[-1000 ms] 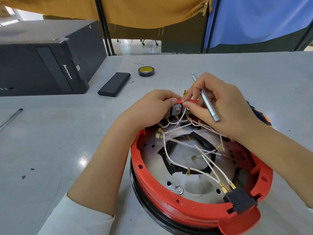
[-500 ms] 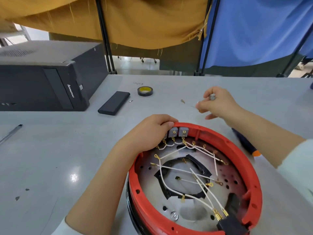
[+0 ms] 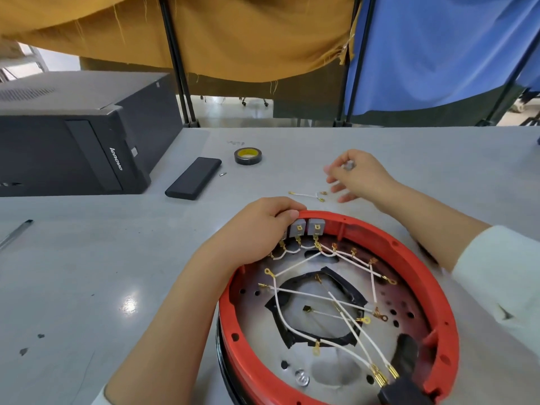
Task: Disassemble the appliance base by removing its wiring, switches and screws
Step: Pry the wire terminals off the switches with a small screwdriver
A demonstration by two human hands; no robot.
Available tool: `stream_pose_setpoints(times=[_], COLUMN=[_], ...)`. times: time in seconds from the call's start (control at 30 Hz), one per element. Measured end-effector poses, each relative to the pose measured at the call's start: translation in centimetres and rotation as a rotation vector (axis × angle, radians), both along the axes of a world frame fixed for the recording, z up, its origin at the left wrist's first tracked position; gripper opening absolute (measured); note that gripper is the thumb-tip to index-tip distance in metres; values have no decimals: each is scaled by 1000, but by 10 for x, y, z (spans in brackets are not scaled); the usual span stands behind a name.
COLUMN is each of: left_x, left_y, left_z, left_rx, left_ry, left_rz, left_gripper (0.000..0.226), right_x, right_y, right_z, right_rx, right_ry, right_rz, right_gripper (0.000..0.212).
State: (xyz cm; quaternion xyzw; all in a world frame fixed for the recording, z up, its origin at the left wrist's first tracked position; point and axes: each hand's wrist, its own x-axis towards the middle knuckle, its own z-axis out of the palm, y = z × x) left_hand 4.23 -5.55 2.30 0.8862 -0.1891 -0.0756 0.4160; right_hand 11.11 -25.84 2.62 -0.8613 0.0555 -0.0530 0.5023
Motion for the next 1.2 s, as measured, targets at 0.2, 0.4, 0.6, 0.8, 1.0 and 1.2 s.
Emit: stream_pose_setpoints(times=[0.2,0.4,0.6,0.8,1.0,1.2], left_x=[-2,-4,-3,-4,-4,-3], left_y=[-2,-3,-2,-1,-2,-1], left_z=[2,5,4,3,3,3], left_rx=[12,4,44,38,42,52], left_ry=[-36,-51,-37,-28,-29,-43], left_rz=[11,-7,9,14,20,25], left_gripper=[26,27,29,29,29,28], right_x=[-95,-144,-154,-154,-150,-147], right_y=[22,43,48,54,59,58], right_z=[40,29,23,22,12,6], right_rx=[-132,-682,-1083,-1212,-1174,-1155], right_ry=[-251,-79,-109,-85,8,-59], right_rz=[450,609,591,650,746,777], right_gripper=[14,19,41,47,22,20])
